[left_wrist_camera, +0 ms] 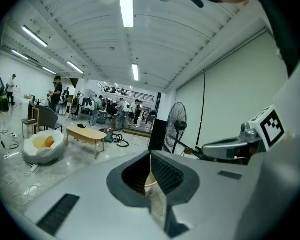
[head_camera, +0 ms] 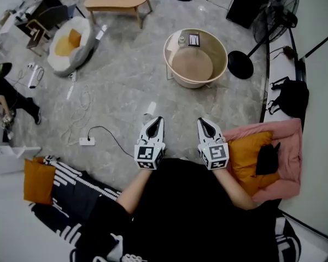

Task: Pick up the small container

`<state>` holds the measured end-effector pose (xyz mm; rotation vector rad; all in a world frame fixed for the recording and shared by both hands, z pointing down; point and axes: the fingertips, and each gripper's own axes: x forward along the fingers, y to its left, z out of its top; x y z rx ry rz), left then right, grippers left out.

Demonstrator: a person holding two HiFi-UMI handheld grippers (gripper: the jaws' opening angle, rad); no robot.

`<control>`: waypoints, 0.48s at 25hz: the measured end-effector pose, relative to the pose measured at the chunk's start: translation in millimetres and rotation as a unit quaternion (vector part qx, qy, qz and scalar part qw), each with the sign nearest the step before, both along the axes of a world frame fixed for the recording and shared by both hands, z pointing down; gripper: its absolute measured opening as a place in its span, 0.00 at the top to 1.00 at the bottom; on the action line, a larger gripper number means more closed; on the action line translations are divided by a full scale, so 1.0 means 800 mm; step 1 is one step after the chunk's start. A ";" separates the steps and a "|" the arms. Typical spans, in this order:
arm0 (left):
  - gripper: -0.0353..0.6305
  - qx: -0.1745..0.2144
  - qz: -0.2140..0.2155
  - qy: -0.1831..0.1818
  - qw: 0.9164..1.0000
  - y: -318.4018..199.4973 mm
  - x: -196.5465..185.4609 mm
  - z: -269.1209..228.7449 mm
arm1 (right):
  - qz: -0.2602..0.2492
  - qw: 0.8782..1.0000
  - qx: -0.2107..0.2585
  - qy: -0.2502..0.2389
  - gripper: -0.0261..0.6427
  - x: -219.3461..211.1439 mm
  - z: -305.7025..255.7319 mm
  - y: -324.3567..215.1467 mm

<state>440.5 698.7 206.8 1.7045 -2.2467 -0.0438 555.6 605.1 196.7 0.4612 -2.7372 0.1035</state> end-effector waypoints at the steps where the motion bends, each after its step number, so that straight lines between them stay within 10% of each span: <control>1: 0.91 0.000 0.005 0.003 1.000 -0.010 -0.021 0.002 | 0.005 1.000 0.000 0.007 0.94 -0.018 0.002 -0.009; 12: 0.91 0.040 0.002 0.019 0.999 -0.099 -0.296 -0.045 | 0.034 0.999 0.019 -0.007 0.94 -0.274 -0.056 -0.124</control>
